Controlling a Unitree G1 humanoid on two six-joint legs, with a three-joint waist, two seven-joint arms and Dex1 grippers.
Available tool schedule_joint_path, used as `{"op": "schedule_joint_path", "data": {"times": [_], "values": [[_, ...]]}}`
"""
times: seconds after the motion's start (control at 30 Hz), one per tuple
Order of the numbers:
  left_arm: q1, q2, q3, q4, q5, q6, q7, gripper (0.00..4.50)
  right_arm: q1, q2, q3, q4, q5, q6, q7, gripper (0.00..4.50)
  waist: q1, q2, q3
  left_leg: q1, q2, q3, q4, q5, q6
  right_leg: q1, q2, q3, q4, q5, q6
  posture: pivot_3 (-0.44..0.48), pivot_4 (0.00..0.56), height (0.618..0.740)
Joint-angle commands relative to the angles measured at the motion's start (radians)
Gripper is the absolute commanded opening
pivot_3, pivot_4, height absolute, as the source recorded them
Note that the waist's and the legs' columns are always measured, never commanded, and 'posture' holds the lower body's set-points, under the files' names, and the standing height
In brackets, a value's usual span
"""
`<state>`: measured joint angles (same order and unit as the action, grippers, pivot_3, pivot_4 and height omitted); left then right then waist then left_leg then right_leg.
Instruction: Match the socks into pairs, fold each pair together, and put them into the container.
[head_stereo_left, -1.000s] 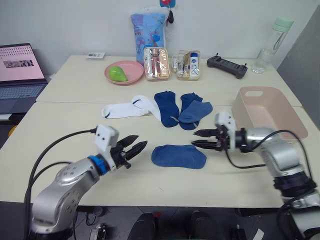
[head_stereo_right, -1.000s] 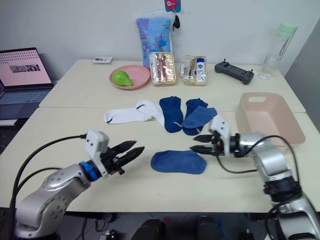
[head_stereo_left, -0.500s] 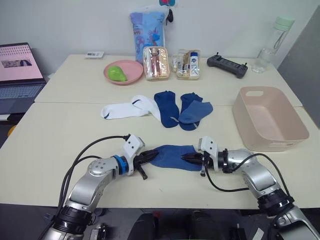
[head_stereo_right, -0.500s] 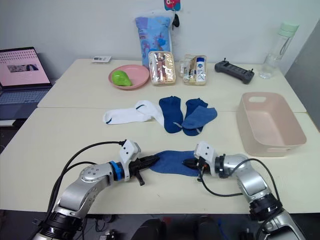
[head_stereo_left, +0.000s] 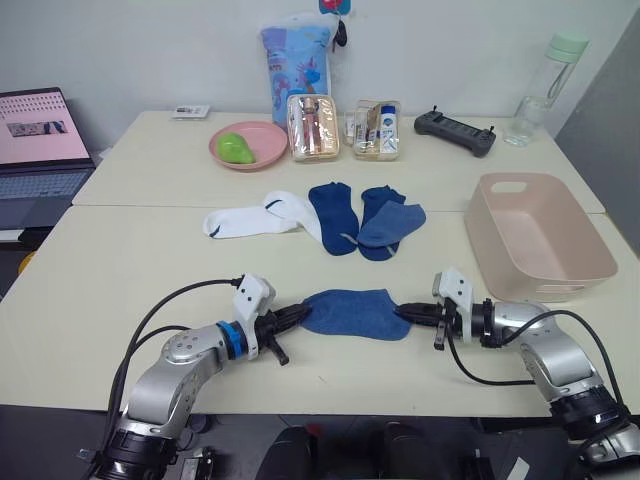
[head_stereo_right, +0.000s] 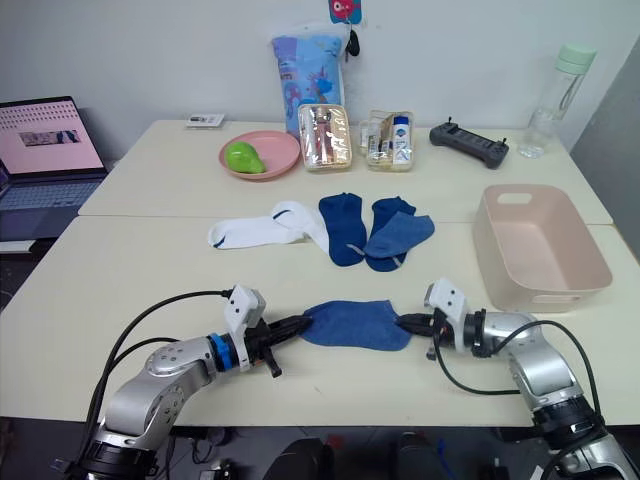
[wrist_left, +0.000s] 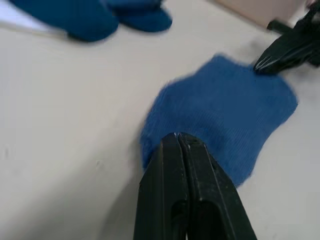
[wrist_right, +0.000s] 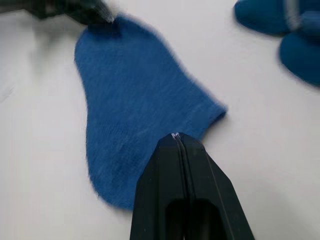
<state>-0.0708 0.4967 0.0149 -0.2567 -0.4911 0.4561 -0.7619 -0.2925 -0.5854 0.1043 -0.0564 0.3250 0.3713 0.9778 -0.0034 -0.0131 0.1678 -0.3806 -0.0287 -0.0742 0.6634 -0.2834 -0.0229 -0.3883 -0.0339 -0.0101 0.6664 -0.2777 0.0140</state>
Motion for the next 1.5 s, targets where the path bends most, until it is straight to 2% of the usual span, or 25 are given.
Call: {"op": "schedule_joint_path", "data": {"times": [0.03, 0.17, 0.37, 0.4, 0.43, 0.5, 0.67, 0.93, 0.97, 1.03, 1.23, 1.4, 1.5], "values": [[0.02, 0.027, 0.145, -0.031, -0.046, -0.004, 0.04, 0.91, -0.056, -0.01, -0.091, -0.012, 0.014, 0.015, -0.068, 0.97, 0.0, 0.0, 0.0, 0.0, 0.0, 0.0, 0.0, 0.0, 0.0, 0.0, 0.0, 0.0, 0.0, 0.0, 0.0, 0.0, 0.15, 0.74], [0.038, 0.028, 0.206, -0.005, -0.03, -0.025, 0.068, 2.16, -0.06, -0.011, -0.094, 0.04, -0.023, -0.021, -0.092, 2.36, 0.001, 0.0, 0.0, 0.0, 0.0, 0.0, -0.001, 0.0, 0.0, 0.0, 0.001, -0.001, -0.001, 0.0, 0.0, 0.0, 0.15, 0.74], [0.053, 0.027, 0.21, 0.012, -0.016, -0.045, 0.069, 4.08, -0.094, 0.022, -0.054, 0.102, -0.077, -0.071, -0.109, 4.43, 0.002, 0.0, 0.0, -0.001, 0.0, 0.0, 0.0, 0.0, 0.0, 0.0, 0.0, 0.0, -0.001, 0.0, 0.0, 0.0, 0.15, 0.74], [0.051, 0.027, 0.207, 0.006, -0.02, -0.04, 0.069, 4.39, -0.106, 0.027, -0.043, 0.112, -0.088, -0.08, -0.106, 4.5, 0.002, 0.0, 0.0, 0.0, 0.0, 0.0, 0.0, 0.0, 0.0, 0.0, 0.0, 0.0, -0.001, 0.0, 0.0, 0.0, 0.15, 0.74], [0.051, 0.03, 0.2, -0.009, -0.027, -0.029, 0.065, 4.45, -0.124, 0.038, -0.034, 0.125, -0.105, -0.093, -0.121, 4.5, 0.002, 0.0, 0.0, 0.0, 0.0, 0.0, 0.0, 0.0, 0.0, 0.0, 0.0, 0.0, 0.0, 0.0, 0.0, 0.0, 0.15, 0.74], [0.044, 0.039, 0.185, -0.04, -0.044, -0.001, 0.058, 4.45, -0.166, 0.063, -0.018, 0.163, -0.144, -0.133, -0.153, 4.5, 0.0, 0.0, 0.0, 0.0, 0.0, 0.0, 0.0, 0.0, 0.0, 0.0, 0.0, 0.0, 0.0, 0.0, 0.0, 0.0, 0.15, 0.74], [-0.054, 0.075, 0.127, -0.181, -0.125, 0.127, 0.035, 4.45, -0.361, 0.131, 0.077, 0.389, -0.307, -0.279, -0.226, 4.5, -0.005, 0.0, 0.001, 0.0, 0.0, 0.001, 0.001, 0.001, -0.001, -0.001, 0.001, 0.0, 0.001, 0.001, -0.001, 0.0, 0.15, 0.74], [-0.127, 0.061, 0.095, -0.239, -0.155, 0.182, 0.078, 4.45, -0.472, 0.161, 0.136, 0.611, -0.429, -0.461, -0.267, 4.5, -0.005, 0.0, 0.001, -0.001, 0.0, 0.002, 0.0, 0.003, -0.005, -0.001, 0.001, 0.002, -0.001, 0.001, -0.001, 0.0, 0.15, 0.74], [-0.126, 0.061, 0.095, -0.245, -0.161, 0.187, 0.082, 4.5, -0.477, 0.162, 0.134, 0.625, -0.43, -0.473, -0.263, 4.21, -0.005, 0.0, 0.001, -0.001, 0.0, 0.002, 0.0, 0.003, -0.005, -0.001, 0.001, 0.002, -0.001, 0.001, -0.001, 0.0, 0.15, 0.74], [-0.124, 0.061, 0.096, -0.253, -0.166, 0.193, 0.088, 4.5, -0.485, 0.167, 0.127, 0.643, -0.426, -0.486, -0.26, 3.93, -0.006, 0.0, 0.001, -0.001, 0.0, 0.002, 0.0, 0.003, -0.005, -0.001, 0.001, 0.001, -0.001, 0.001, -0.001, 0.0, 0.15, 0.74], [-0.122, 0.067, 0.095, -0.244, -0.172, 0.193, 0.09, 4.5, -0.504, 0.183, 0.102, 0.681, -0.394, -0.488, -0.249, 1.88, -0.006, 0.0, 0.001, 0.0, 0.003, 0.001, 0.0, 0.003, -0.005, -0.001, 0.004, 0.001, 0.0, 0.001, -0.002, 0.0, 0.15, 0.74], [-0.114, 0.072, 0.089, -0.232, -0.166, 0.186, 0.081, 4.5, -0.492, 0.19, 0.083, 0.648, -0.368, -0.457, -0.213, 0.14, -0.006, 0.0, 0.001, 0.0, 0.003, 0.002, 0.0, 0.003, -0.005, -0.001, 0.004, 0.002, 0.0, 0.001, -0.002, 0.0, 0.15, 0.74], [-0.111, 0.075, 0.092, -0.231, -0.18, 0.211, 0.087, 4.5, -0.475, 0.185, 0.083, 0.615, -0.349, -0.44, -0.179, 0.06, -0.006, 0.0, 0.001, 0.0, 0.003, 0.002, 0.0, 0.003, -0.005, -0.001, 0.004, 0.002, 0.0, 0.001, -0.002, 0.0, 0.15, 0.74]]}}
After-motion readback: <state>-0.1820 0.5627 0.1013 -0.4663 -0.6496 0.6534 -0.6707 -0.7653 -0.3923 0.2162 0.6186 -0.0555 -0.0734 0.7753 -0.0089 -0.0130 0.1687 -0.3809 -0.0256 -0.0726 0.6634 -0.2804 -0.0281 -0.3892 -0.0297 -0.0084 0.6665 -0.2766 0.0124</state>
